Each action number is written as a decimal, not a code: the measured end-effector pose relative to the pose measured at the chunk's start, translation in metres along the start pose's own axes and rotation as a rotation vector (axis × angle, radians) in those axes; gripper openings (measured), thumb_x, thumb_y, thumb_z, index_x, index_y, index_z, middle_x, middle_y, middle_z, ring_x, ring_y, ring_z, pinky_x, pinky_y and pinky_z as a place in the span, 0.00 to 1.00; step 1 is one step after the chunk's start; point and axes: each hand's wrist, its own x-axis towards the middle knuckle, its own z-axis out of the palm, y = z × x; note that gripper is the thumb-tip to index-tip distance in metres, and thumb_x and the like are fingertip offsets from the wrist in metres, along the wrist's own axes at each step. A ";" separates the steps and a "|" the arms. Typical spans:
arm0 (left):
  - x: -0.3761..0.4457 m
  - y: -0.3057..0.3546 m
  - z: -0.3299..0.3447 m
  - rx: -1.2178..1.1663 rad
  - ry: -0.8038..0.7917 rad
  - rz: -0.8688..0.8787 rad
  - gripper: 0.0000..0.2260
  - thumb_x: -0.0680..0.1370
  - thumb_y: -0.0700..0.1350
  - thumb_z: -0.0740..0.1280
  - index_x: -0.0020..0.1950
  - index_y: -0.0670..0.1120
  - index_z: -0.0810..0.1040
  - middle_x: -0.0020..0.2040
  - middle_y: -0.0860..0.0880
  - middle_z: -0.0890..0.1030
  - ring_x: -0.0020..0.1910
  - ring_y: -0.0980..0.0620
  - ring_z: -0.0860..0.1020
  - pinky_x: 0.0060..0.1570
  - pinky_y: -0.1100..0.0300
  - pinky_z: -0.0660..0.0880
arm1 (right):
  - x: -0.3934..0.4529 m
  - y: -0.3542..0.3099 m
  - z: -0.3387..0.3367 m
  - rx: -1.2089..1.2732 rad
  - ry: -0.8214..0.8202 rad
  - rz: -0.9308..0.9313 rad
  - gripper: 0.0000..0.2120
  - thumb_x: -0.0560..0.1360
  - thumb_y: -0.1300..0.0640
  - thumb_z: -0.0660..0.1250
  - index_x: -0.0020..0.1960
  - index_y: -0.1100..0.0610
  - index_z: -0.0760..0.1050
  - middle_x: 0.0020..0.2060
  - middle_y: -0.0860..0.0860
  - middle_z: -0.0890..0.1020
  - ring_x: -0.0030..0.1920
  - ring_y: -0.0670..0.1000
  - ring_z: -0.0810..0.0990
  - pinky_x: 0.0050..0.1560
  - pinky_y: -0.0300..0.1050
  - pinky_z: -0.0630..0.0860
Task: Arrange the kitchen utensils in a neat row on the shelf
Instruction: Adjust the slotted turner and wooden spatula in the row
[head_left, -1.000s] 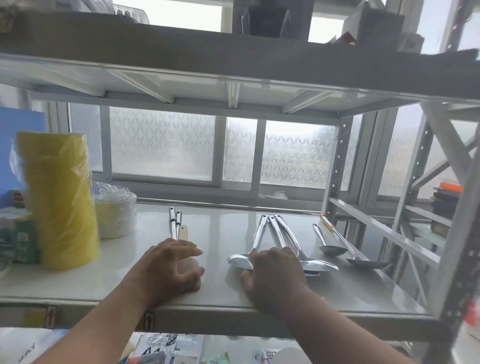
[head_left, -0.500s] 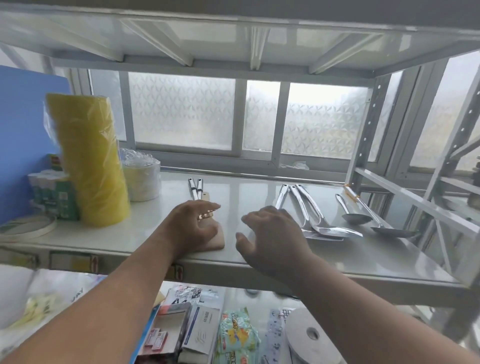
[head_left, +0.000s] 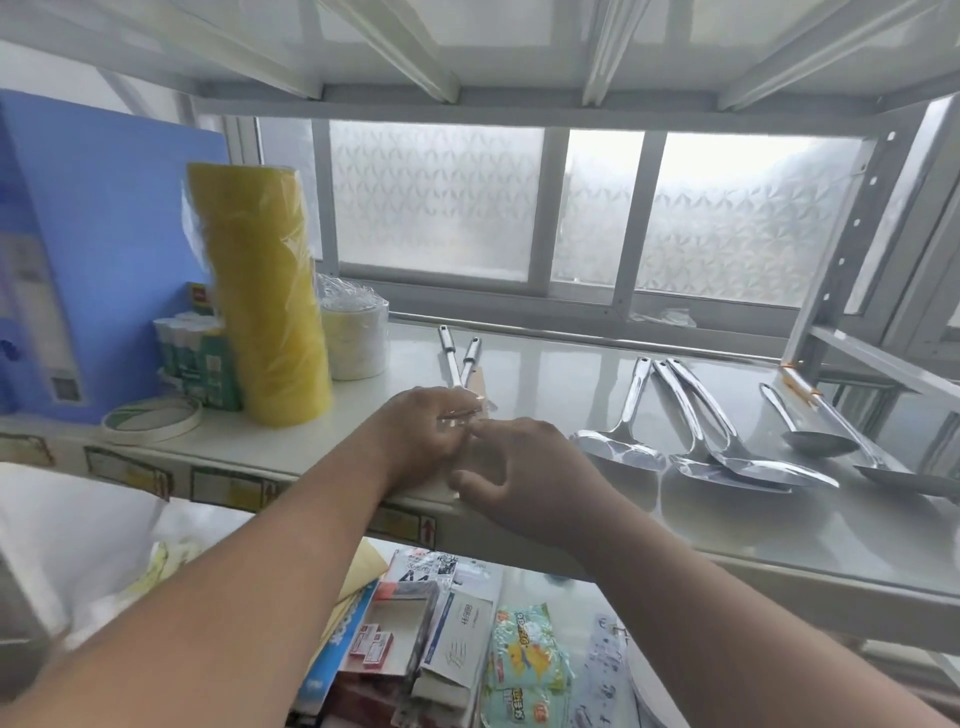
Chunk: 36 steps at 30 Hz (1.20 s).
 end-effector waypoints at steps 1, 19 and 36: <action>0.002 -0.001 0.002 -0.001 -0.003 0.000 0.18 0.75 0.53 0.68 0.63 0.57 0.86 0.60 0.58 0.86 0.59 0.63 0.82 0.66 0.63 0.75 | 0.001 0.002 0.001 0.014 -0.003 0.008 0.18 0.71 0.39 0.65 0.56 0.46 0.79 0.46 0.46 0.82 0.48 0.47 0.77 0.48 0.45 0.73; 0.002 -0.011 0.006 0.064 0.155 -0.051 0.10 0.79 0.42 0.70 0.55 0.56 0.86 0.52 0.57 0.86 0.53 0.53 0.82 0.57 0.61 0.74 | 0.000 0.005 0.005 -0.069 0.035 0.163 0.16 0.74 0.41 0.63 0.37 0.52 0.72 0.35 0.50 0.75 0.41 0.55 0.76 0.38 0.47 0.70; -0.002 -0.004 0.004 0.082 0.153 -0.071 0.12 0.79 0.41 0.70 0.55 0.55 0.86 0.49 0.55 0.84 0.50 0.52 0.81 0.54 0.63 0.71 | 0.002 0.003 0.008 -0.220 0.076 0.152 0.14 0.73 0.49 0.56 0.37 0.54 0.76 0.39 0.56 0.78 0.43 0.59 0.76 0.48 0.49 0.73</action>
